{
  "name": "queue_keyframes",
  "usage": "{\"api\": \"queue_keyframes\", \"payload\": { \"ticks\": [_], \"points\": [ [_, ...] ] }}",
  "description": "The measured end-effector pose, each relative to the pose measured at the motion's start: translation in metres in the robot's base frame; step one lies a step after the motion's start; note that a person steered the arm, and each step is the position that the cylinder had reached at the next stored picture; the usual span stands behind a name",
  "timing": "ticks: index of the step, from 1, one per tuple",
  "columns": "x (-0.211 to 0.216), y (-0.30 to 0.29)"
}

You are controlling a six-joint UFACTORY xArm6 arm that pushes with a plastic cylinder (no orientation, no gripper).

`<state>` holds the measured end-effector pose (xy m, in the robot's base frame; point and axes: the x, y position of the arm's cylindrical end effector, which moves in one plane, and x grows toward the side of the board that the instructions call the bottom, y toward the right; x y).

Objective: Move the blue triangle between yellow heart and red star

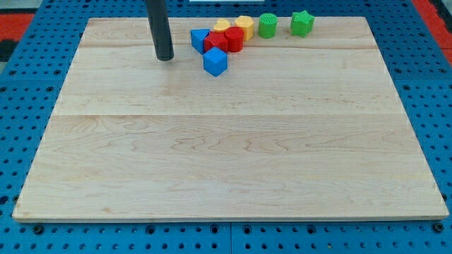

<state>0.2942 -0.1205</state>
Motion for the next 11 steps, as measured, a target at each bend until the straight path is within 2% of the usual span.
{"api": "queue_keyframes", "payload": {
  "ticks": [3, 7, 8, 9, 10, 11],
  "points": [
    [-0.044, 0.008],
    [-0.051, 0.076],
    [-0.064, 0.034],
    [-0.041, -0.017],
    [0.018, -0.005],
    [0.025, 0.046]
  ]
}}
